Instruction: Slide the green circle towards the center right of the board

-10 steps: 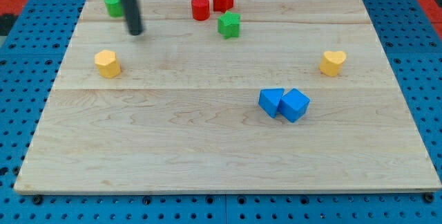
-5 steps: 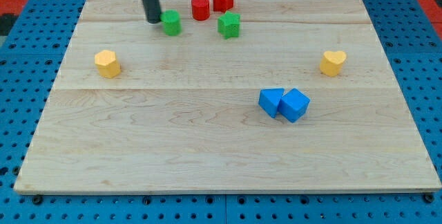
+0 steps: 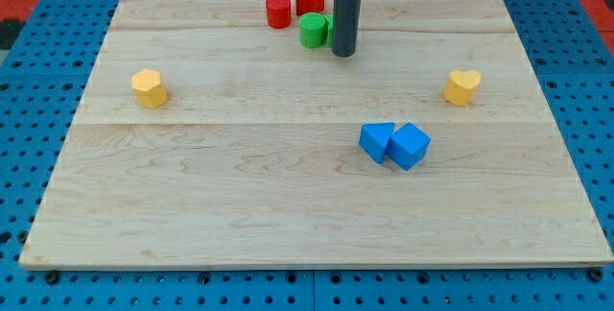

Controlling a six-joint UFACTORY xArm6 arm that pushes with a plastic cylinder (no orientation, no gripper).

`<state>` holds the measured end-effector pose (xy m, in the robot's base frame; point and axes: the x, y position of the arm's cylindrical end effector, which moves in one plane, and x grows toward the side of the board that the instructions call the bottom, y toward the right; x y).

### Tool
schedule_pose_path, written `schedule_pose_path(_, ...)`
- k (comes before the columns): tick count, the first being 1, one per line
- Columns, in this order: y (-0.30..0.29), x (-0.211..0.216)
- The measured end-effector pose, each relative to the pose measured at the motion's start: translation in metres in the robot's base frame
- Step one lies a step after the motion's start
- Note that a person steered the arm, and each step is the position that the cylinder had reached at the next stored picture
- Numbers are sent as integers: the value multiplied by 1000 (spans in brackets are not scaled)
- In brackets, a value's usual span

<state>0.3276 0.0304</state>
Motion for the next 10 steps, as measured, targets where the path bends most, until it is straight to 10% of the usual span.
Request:
schedule_pose_path(2, -92, -13)
schedule_pose_path(7, -109, -32)
schedule_pose_path(10, -16, -68)
